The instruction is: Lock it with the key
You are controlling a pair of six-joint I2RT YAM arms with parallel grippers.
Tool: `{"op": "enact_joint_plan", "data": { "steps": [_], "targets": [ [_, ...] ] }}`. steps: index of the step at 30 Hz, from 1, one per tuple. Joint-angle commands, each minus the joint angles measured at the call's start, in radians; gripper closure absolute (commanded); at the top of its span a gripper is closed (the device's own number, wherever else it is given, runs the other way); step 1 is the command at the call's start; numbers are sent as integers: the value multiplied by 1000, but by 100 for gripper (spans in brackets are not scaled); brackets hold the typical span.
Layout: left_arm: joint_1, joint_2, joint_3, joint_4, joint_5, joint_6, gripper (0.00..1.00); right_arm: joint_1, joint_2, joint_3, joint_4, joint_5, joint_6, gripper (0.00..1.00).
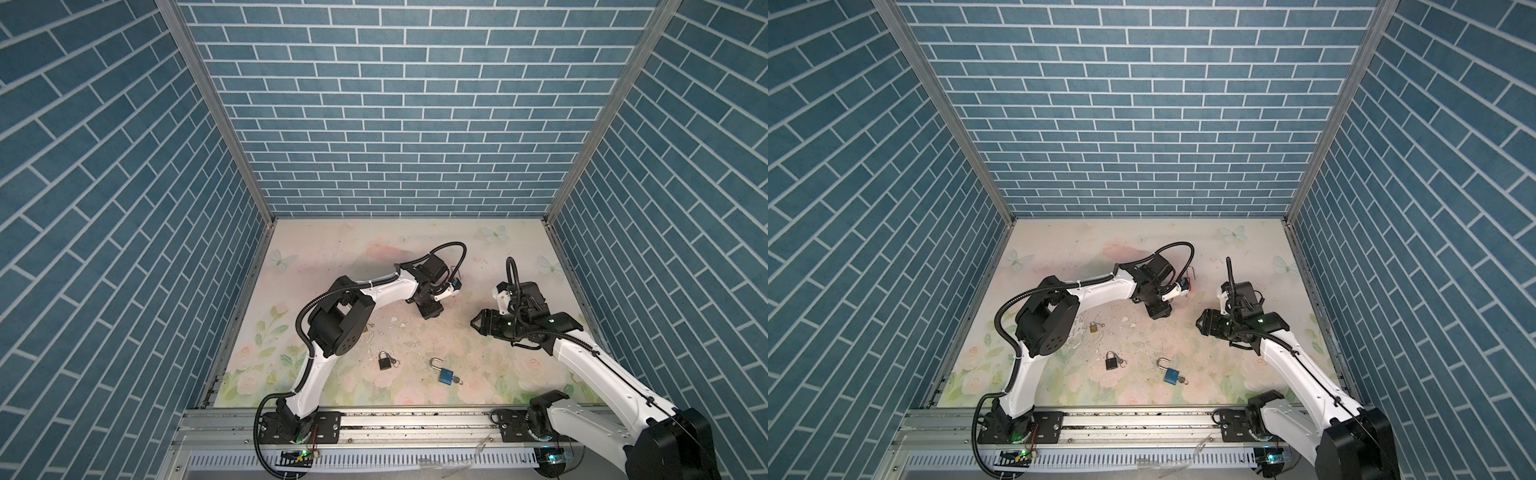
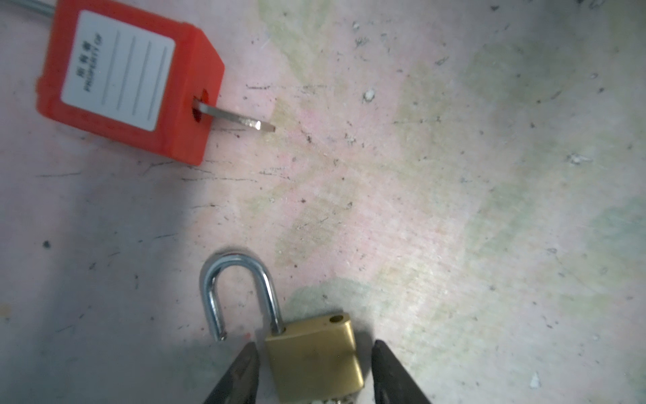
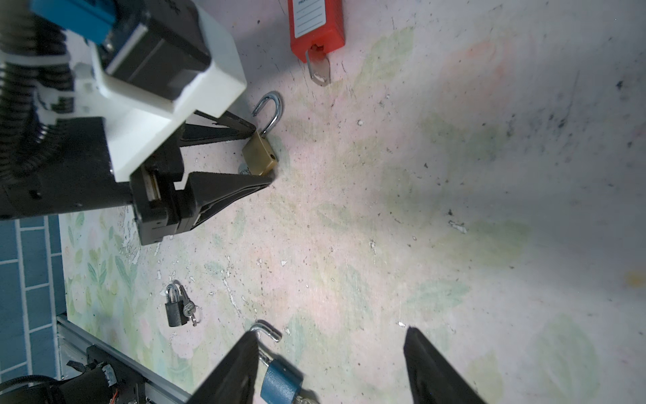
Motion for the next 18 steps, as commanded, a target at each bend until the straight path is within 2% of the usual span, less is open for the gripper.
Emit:
{"op": "enact_joint_plan", "data": {
  "steps": [1,8,13,18],
  "targets": [
    [-2,24,-38,-46,-20,-19,46,-5,-9,-12,-5,-12,-15,33],
    [-1,17,-54,-44,-59,-22,49,-5,-14,-15,-5,-10,-17,33],
    [-5,5,-73,-24,-69,-30,65,-6,-10,-11,5,-18,-18,33],
    [-9,-47,-120,26,-67,-37,76,-5,-56,14,46,-52,-43,33]
  ]
}}
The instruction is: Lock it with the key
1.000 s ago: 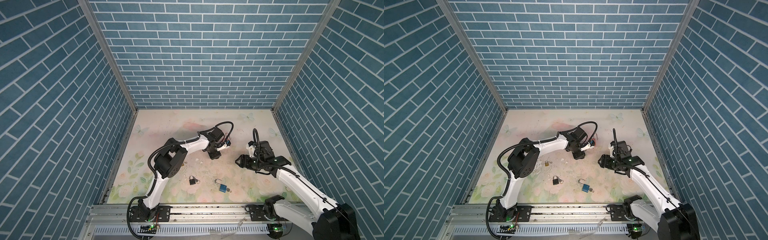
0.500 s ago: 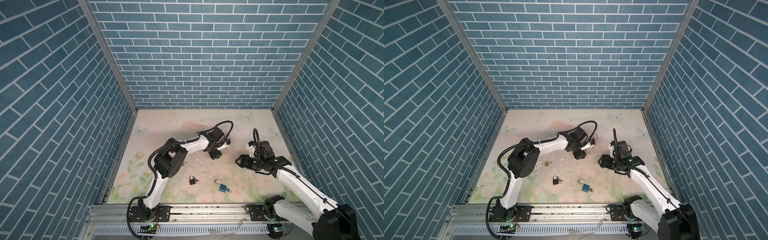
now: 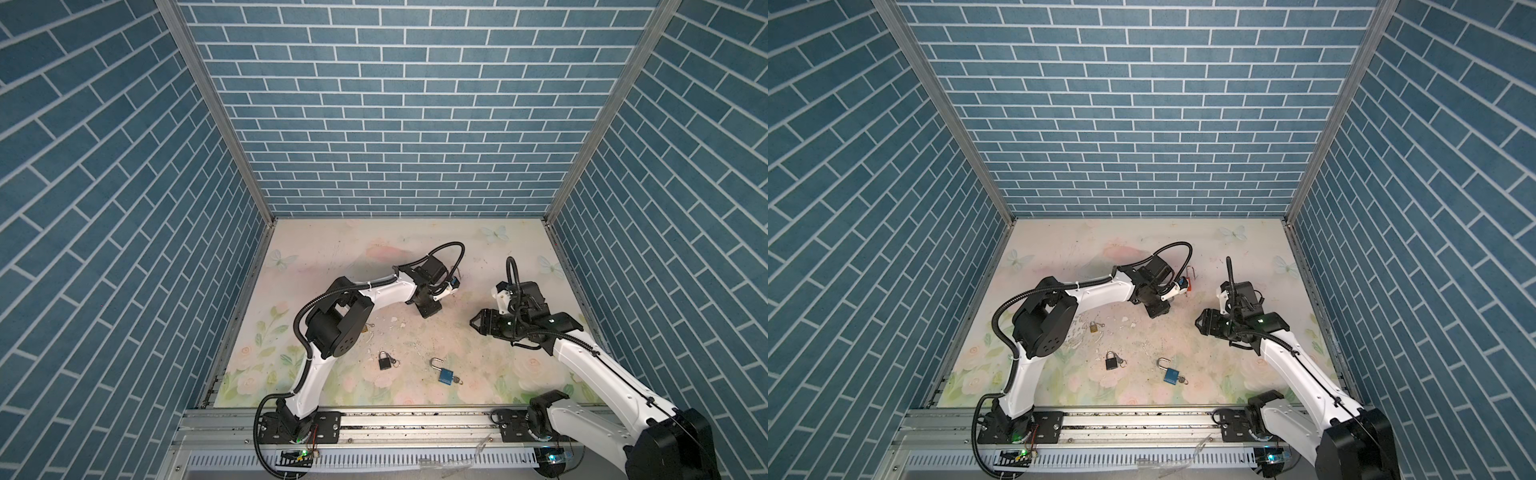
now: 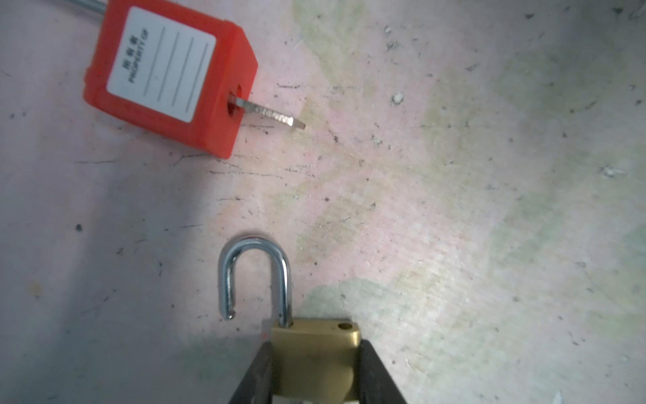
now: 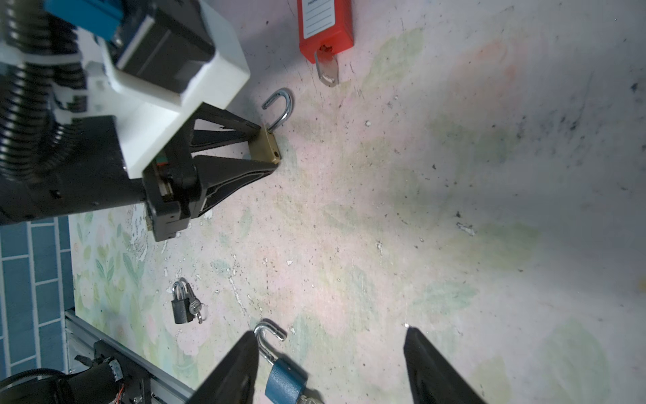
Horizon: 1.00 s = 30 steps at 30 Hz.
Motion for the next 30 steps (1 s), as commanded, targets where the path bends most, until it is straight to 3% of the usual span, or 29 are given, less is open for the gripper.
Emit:
{"op": "enact_joint_plan", "data": {
  "steps": [1,7,12,17,23,26,30],
  "targets": [
    [-7,-29,-65,-38,-22,2,78,-5,-57,17,45,-20,-35,33],
    [-27,-186,-172,35,-35,5,86,-5,-120,54,117,-26,-51,32],
    [-88,-346,-270,123,-114,20,90,-6,-144,90,201,-75,-76,33],
    [-143,-446,-365,194,-145,72,92,-6,-116,141,197,-22,-97,32],
    [-151,-614,-571,386,50,262,93,-6,-71,213,127,49,-79,32],
    [-151,-719,-696,537,91,314,93,-5,-67,221,120,46,-81,32],
    [-148,-784,-761,604,92,361,93,-5,-20,237,104,-109,-122,33]
  ]
}}
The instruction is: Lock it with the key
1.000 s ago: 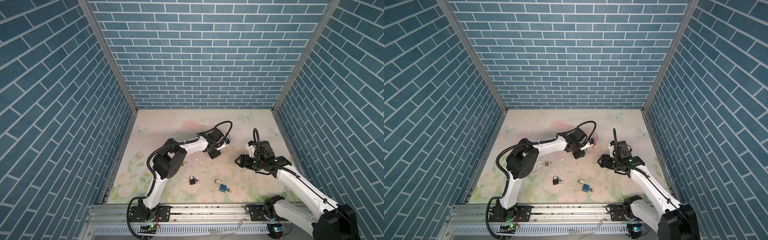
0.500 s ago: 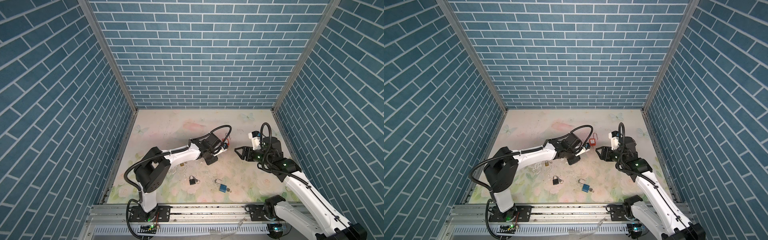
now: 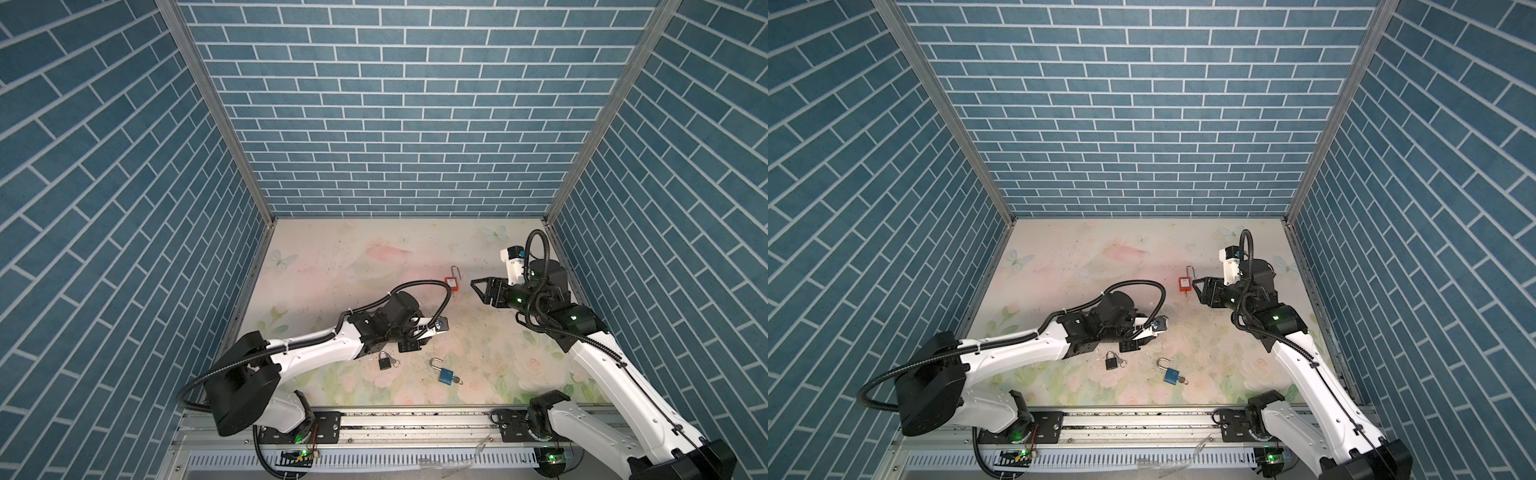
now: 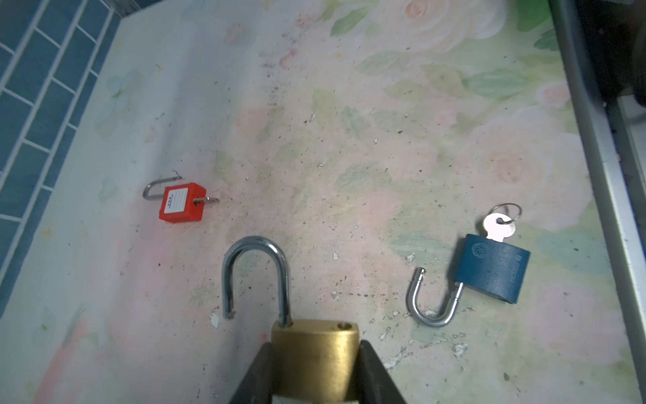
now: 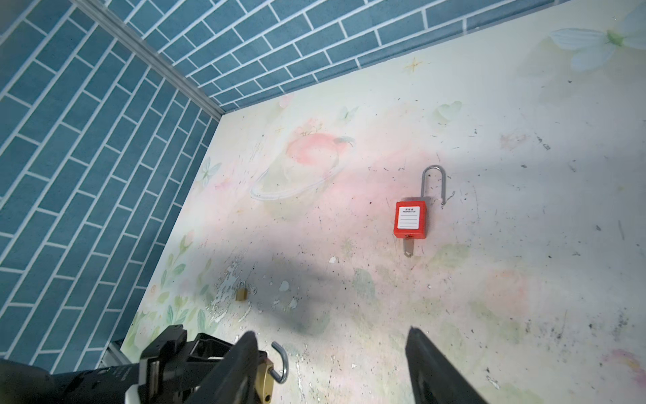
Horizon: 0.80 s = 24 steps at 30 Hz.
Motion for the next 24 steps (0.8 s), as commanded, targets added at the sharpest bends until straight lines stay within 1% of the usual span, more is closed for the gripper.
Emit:
{"op": "enact_joint_plan", "data": {
  "steps": [1,3,10,13,16,24],
  "targets": [
    [2,-38,-12,144,44,96,93,-3,49,34,-41,-145,-63,34],
    [4,-36,-5,111,68,135,93,3,74,37,-52,-207,-85,35],
    [3,-51,-8,116,81,151,93,66,98,36,-56,-236,-113,35],
    [2,-57,-6,128,84,151,93,115,127,36,-67,-236,-123,35],
    [4,-62,0,125,85,152,93,158,143,23,-66,-212,-126,36],
    [3,-95,-4,128,91,178,93,167,133,-54,-16,-178,-94,38]
  ]
}}
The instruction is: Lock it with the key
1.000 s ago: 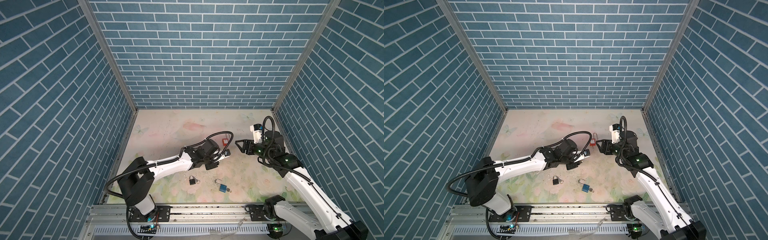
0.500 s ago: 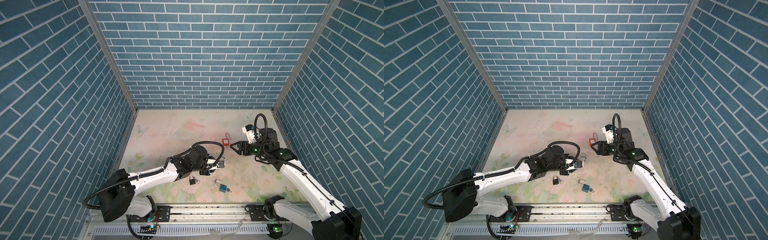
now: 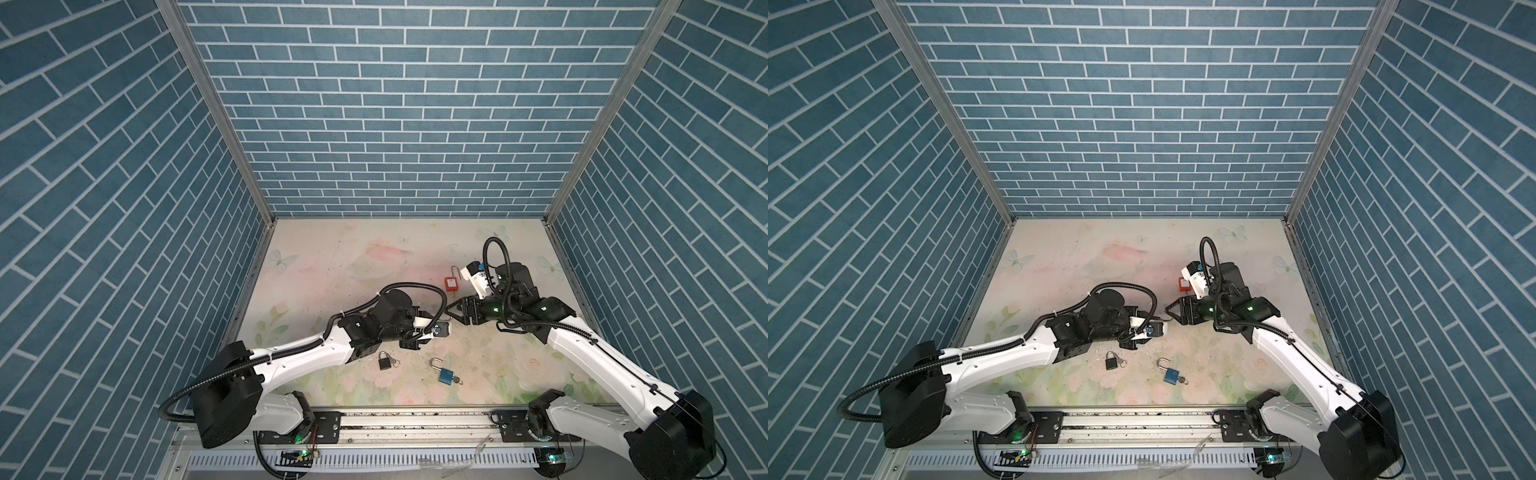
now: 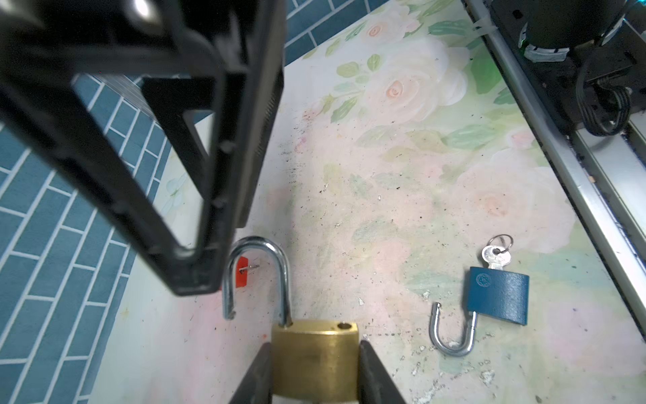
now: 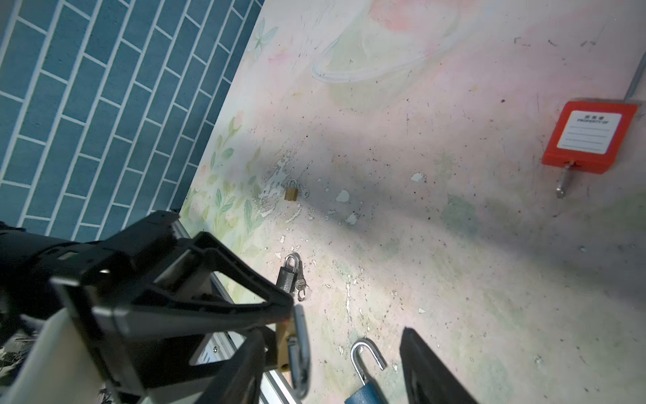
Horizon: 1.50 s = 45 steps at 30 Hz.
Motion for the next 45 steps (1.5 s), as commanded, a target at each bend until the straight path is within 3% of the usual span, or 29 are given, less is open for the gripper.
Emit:
{"op": "enact_joint_plan", "data": {
  "steps": [1,19,22,30,45],
  "targets": [
    [3,-32,1,35,22,36,93,3,-11,-27,15,25,-10,38],
    [6,21,12,36,-4,17,93,-9,-89,-20,12,133,37,43],
    [19,27,17,35,20,-16,93,-16,-135,-27,23,94,40,43],
    [53,32,21,65,105,-73,93,-15,-158,-107,79,-161,47,51],
    [70,36,40,62,155,-96,93,-15,-106,-122,116,-147,24,58]
  ]
}}
